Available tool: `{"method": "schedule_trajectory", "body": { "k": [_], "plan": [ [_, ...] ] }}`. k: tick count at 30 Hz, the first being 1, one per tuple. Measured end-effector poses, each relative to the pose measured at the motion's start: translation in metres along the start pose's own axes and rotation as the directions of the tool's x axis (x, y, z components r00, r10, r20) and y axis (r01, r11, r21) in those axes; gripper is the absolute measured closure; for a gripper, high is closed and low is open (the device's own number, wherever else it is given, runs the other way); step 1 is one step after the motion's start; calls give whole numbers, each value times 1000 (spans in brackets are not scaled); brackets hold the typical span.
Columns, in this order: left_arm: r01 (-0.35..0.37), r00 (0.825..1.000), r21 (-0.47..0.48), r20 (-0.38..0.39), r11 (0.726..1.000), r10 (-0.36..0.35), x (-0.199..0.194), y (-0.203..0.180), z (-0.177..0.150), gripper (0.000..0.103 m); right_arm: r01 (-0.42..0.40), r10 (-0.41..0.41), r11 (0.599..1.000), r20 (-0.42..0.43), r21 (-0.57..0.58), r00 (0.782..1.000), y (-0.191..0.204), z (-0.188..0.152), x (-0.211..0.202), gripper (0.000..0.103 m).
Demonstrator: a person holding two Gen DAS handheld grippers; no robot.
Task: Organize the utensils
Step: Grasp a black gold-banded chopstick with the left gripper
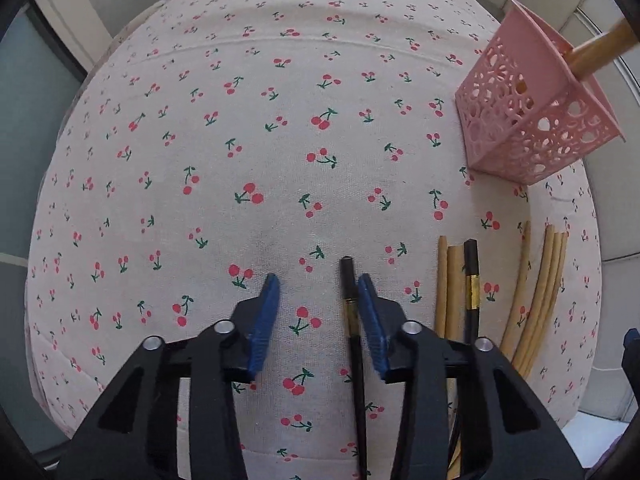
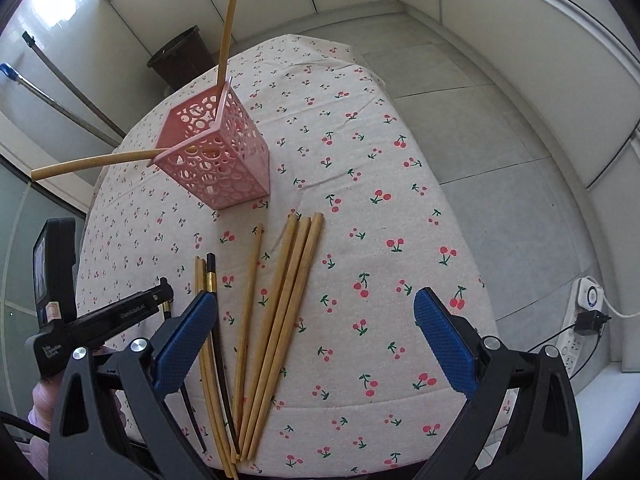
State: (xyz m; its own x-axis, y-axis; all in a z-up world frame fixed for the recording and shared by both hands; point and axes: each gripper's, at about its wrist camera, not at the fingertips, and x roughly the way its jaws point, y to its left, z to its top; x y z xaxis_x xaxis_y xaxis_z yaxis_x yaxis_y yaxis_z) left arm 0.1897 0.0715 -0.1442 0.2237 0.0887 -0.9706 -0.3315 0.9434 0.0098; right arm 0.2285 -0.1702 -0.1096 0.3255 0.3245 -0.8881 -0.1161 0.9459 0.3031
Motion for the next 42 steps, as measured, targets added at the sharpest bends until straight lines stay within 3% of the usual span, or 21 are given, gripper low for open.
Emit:
{"method": "schedule_trajectory", "body": {
  "k": [2, 3, 10, 15, 20, 26, 32, 34, 39, 42],
  "plan": [
    [5, 1000, 15, 7, 1000, -6, 0, -7, -1, 91, -2, 2, 1000, 0, -4, 1000, 1, 0, 1, 7],
    [10, 1000, 19, 11, 1000, -10, 0, -8, -1, 94, -2, 2, 1000, 0, -5, 1000, 3, 0, 1, 7],
    [100, 994, -21, 55, 995, -99, -23, 29, 1, 97, -20, 22, 996, 24, -82, 999, 34, -4, 6, 7],
    [172, 978, -53, 126, 984, -164, -59, 58, 8, 97, -110, 113, 986, 16, -125, 993, 68, -3, 20, 7],
    [211, 967, -69, 163, 975, -198, -75, 67, 8, 96, -122, 121, 979, -16, -164, 993, 96, 4, 41, 23],
    [236, 961, -72, 165, 969, -222, -76, 72, 9, 96, -95, 82, 986, -102, -135, 991, 103, 8, 71, 33],
    [257, 957, -81, 162, 963, -242, -74, 78, 12, 96, -70, 50, 987, -141, -142, 989, 108, 4, 84, 54],
    [261, 956, -70, 155, 963, -248, -73, 77, 12, 96, -73, 50, 986, -150, -152, 987, 110, 3, 85, 62],
    [277, 961, -49, 28, 960, -276, -44, 66, 11, 91, -72, 50, 990, -174, -123, 984, 104, -1, 84, 60],
    [309, 946, -66, -76, 949, -314, -19, 56, 10, 88, -112, 89, 988, -204, -102, 975, 94, -7, 77, 42]
  ]
}}
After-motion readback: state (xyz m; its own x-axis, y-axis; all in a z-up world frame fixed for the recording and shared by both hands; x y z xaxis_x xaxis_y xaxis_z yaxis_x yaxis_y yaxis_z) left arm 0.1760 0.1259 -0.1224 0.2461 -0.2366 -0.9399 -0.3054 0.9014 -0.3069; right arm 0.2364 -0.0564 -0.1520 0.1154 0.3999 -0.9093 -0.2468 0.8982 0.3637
